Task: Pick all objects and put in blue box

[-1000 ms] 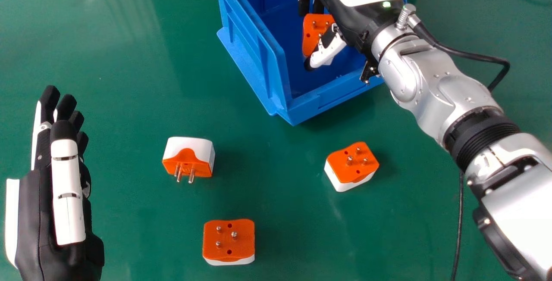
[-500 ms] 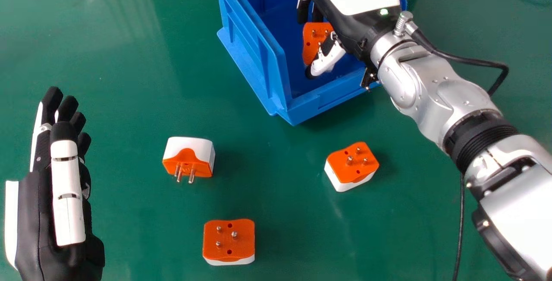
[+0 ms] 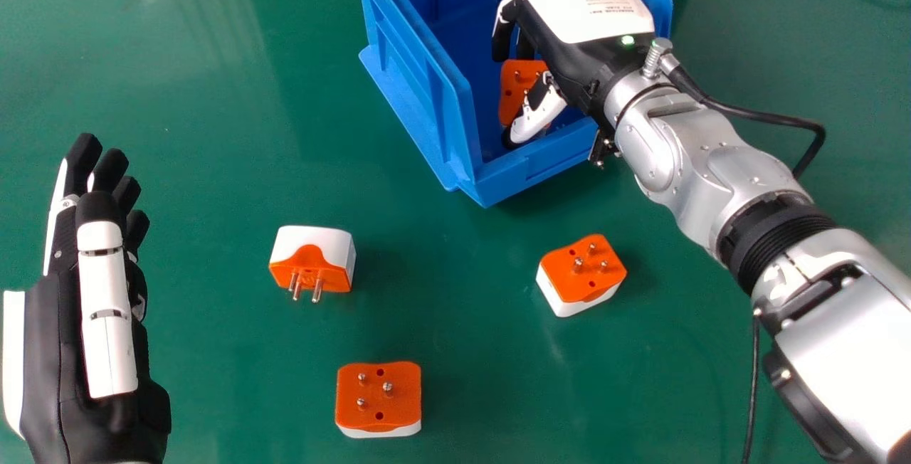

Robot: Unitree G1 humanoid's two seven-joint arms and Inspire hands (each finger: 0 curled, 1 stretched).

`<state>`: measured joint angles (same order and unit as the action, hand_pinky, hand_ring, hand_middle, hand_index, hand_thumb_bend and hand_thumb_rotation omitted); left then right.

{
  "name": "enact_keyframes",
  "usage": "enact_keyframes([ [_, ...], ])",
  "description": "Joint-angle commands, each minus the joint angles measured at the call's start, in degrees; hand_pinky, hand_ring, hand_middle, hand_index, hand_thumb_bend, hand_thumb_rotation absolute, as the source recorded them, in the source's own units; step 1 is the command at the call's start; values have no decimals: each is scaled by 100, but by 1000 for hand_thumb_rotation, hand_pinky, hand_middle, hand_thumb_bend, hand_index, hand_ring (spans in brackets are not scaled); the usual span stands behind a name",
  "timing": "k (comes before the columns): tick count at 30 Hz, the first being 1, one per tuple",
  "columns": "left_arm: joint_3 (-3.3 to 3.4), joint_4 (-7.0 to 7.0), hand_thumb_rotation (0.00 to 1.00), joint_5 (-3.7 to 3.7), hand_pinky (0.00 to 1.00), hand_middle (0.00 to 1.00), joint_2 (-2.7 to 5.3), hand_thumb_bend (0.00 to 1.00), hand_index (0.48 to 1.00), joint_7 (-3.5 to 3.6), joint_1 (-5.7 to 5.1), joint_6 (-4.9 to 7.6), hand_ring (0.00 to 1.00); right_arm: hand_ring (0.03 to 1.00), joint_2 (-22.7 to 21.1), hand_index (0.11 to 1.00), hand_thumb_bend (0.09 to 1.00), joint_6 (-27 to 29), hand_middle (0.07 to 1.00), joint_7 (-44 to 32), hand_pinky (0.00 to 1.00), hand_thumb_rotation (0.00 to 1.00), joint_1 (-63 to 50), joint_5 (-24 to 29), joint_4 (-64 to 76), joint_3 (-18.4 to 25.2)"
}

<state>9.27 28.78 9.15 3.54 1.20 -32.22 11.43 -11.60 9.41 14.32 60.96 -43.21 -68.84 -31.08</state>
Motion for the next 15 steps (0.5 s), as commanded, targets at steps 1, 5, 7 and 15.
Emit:
enact_keyframes([
  [1,-18,230,897,-3,945,940,-46,325,929,1,-16,-38,943,420,9,542,492,-143,485,3,303,0,111,51,141,48],
  [5,-29,298,898,-20,938,938,-20,320,928,-42,19,-148,941,423,-5,552,491,-281,490,16,301,0,105,-8,197,-26],
  [7,-36,317,905,-22,945,941,-15,313,930,-48,31,-182,944,490,-9,592,558,-344,553,-32,366,7,115,-5,231,-35],
  [15,-56,341,946,-98,965,945,-9,252,937,-119,98,-226,950,697,-16,741,714,-473,755,-130,550,107,112,34,327,-12],
])
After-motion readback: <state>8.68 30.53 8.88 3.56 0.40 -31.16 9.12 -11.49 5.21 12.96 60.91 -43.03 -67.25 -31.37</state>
